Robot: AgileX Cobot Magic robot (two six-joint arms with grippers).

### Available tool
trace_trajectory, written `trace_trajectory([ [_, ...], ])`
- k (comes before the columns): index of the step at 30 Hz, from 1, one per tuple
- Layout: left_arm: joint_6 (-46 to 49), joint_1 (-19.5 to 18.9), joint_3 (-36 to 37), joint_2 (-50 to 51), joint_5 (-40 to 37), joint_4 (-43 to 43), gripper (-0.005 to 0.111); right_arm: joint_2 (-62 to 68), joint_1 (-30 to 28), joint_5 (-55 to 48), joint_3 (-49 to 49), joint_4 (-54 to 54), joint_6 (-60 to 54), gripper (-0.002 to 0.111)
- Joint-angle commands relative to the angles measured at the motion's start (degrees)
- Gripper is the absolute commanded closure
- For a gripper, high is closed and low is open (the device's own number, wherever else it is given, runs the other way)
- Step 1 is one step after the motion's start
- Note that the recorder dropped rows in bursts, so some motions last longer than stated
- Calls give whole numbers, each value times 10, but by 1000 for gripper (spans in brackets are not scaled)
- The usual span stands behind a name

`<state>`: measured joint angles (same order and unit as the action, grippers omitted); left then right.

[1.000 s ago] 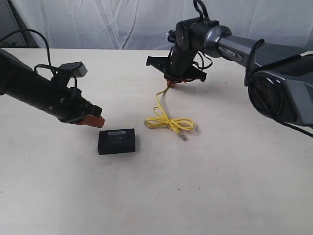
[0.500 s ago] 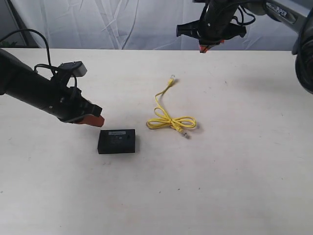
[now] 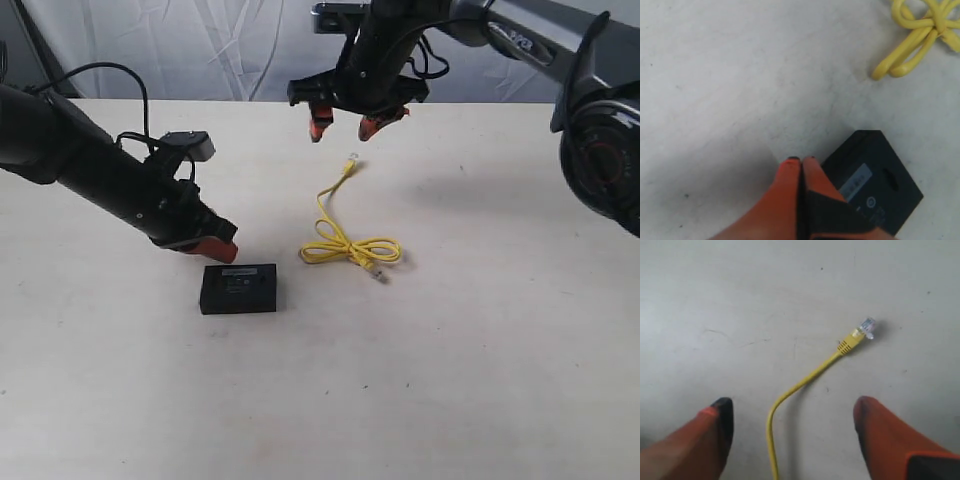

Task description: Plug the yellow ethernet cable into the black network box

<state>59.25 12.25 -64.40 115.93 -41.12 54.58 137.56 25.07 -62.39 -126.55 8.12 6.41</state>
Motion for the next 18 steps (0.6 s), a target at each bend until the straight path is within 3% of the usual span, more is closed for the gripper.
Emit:
trace_trajectory([
  [1,-4,4,-4,4,2,0,107,34,-3,14,-1,-16,62,48],
  [18,-42,4,-4,4,-24,-60,107,102,-3,133,-9,-81,134,47],
])
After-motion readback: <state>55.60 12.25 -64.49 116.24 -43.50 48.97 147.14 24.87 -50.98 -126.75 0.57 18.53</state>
